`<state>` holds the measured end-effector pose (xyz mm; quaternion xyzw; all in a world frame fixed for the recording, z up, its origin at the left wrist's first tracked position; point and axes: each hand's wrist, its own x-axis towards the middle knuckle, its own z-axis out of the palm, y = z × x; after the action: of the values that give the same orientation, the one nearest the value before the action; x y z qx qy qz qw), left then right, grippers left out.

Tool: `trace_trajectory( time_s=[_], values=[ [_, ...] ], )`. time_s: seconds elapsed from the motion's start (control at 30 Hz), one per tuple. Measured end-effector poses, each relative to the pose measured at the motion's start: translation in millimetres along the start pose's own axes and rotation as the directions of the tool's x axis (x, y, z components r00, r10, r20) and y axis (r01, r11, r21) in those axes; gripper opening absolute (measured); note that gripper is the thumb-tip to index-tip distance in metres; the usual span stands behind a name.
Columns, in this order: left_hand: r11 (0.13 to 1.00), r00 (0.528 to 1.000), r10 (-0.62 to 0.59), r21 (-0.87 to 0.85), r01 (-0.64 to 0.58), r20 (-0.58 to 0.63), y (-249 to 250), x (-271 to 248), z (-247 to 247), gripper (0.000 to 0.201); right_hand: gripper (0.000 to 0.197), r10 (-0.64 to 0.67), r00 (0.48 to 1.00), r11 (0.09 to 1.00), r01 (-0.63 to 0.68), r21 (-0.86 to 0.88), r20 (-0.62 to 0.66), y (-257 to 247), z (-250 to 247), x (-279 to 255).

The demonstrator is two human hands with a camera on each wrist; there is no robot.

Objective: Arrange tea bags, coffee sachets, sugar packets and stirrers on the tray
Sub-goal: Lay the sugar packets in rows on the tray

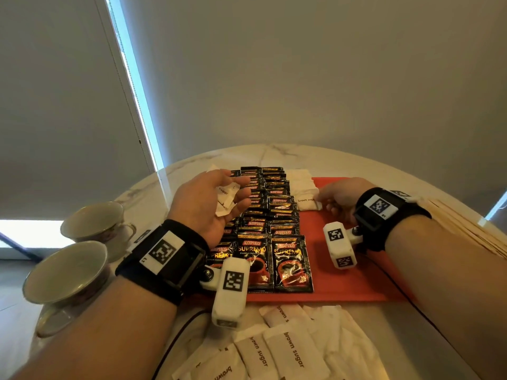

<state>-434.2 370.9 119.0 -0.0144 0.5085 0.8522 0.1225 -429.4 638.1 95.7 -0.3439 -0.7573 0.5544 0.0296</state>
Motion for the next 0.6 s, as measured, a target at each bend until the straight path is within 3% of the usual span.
trace_trajectory(
  time_s=[0.2,0.37,0.6],
  values=[
    [1.000,1.000,-0.005,0.009,0.005,0.013,-1,1,0,0.020,0.013,-0.004,1.000,0.999,0.004,-0.042,0.007,1,0,-4],
    [1.000,1.000,-0.016,0.013,0.016,0.015,-1,1,0,0.018,0.015,-0.024,0.999,0.995,0.026,0.093,-0.025,-1,-1,-13],
    [1.000,0.999,-0.022,0.021,0.022,0.023,-1,0,1,0.016,0.013,-0.032,0.989,0.997,0.021,0.077,0.146,-1,11,-31]
  ],
)
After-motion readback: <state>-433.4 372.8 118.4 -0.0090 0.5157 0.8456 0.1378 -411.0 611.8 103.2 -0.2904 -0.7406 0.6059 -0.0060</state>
